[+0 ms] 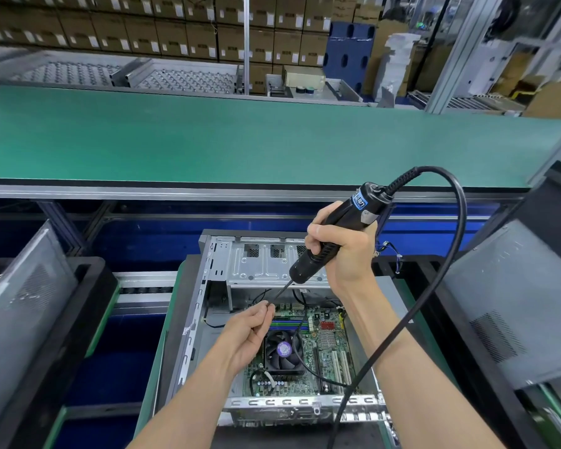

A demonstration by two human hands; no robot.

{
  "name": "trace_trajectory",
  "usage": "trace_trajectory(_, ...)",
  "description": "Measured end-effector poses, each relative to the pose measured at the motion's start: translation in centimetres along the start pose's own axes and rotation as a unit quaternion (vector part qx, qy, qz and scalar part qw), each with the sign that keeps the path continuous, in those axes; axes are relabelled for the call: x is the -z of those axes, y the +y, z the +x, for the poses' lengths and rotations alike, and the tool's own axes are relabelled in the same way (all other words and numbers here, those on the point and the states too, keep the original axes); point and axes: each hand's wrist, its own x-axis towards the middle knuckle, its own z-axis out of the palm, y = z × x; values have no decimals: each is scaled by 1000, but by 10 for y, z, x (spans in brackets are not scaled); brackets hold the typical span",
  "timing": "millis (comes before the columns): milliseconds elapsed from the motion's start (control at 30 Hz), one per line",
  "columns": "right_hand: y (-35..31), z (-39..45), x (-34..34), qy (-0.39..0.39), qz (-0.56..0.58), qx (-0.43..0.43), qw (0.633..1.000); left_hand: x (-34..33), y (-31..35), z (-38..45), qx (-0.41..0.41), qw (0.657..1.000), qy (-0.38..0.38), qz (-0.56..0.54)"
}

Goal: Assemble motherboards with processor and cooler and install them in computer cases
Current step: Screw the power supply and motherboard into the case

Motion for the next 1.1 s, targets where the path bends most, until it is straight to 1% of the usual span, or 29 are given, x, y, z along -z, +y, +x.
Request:
trace_trajectory(167,-1,1,-1,3,15,-1,1000,-3,0,-3,16,999,0,-41)
trace_trajectory(333,-4,3,-1,6,44,7,999,-7,3,-7,17,996,-20,-86)
trace_trajectory(433,-6,4,-2,20,50,10,998,-9,4,-9,10,994,-25,-103)
trace_trajectory(600,-7,4,-2,40,34,9,999,-11,3,-11,16,996,-25,-79)
trace_trajectory(733,-10,7,0,32,24,10,999,-11,2,-8,12,998,-43,-43)
trace_trajectory(833,-13,8,4,19,-1,33,999,-8,0,-6,19,998,-61,-1)
trace_trajectory(900,-15,8,9,14,-31,46,998,-6,0,-4,20,999,-32,34)
trace_trajectory(1000,-13,5,21,20,-79,45,996,-1,1,2,-7,991,75,107)
trace_trajectory(1067,-8,1,31,35,-122,35,991,3,2,7,-17,974,122,190)
trace_trajectory(1100,-3,-2,36,44,-143,28,988,4,0,8,-25,956,143,254)
